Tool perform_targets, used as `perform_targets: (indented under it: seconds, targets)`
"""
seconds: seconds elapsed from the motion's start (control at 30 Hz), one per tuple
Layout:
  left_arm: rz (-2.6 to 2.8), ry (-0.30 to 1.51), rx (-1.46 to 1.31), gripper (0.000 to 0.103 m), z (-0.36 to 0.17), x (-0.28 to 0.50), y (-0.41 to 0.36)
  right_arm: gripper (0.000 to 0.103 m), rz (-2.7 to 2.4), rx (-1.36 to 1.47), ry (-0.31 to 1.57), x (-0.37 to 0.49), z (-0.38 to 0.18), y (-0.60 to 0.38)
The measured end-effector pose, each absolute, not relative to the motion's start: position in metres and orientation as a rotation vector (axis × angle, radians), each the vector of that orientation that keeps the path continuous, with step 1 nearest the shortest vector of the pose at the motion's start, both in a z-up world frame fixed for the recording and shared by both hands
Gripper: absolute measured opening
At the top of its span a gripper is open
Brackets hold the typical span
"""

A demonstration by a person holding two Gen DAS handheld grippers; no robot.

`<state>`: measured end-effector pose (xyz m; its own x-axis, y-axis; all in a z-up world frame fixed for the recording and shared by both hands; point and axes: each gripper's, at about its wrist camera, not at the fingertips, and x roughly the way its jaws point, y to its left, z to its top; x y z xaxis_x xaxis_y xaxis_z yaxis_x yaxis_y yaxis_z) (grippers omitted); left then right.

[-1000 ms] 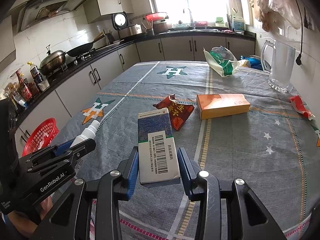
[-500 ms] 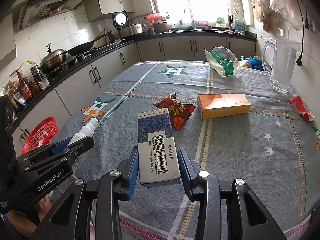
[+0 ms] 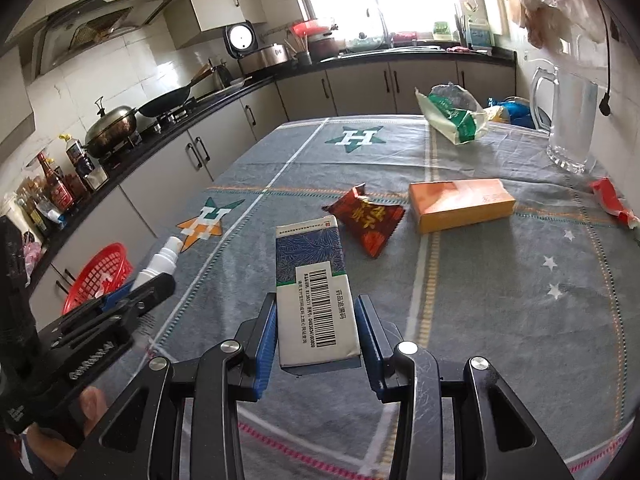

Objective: Collect trash
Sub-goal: 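Carry the medicine box and spray bottle with both tools over the red basket, then open both tools to drop the box and bottle into the basket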

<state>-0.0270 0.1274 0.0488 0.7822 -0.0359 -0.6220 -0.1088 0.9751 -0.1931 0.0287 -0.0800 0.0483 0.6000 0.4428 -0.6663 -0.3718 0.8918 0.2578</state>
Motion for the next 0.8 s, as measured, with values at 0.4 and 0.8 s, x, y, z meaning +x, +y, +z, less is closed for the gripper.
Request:
perform_targets:
  seconds: [0.4,0.8]
  targets:
    - [0.241,0.559,-0.326,0.029,0.089,-0.094,0.254,0.042,0.691,0.073,0.829,0.009,0.083,0.026]
    - [0.431,0.614,-0.441,0.029,0.047,-0.124,0.371,0.042,0.907,0.020,0.908,0.002,0.080,0.183]
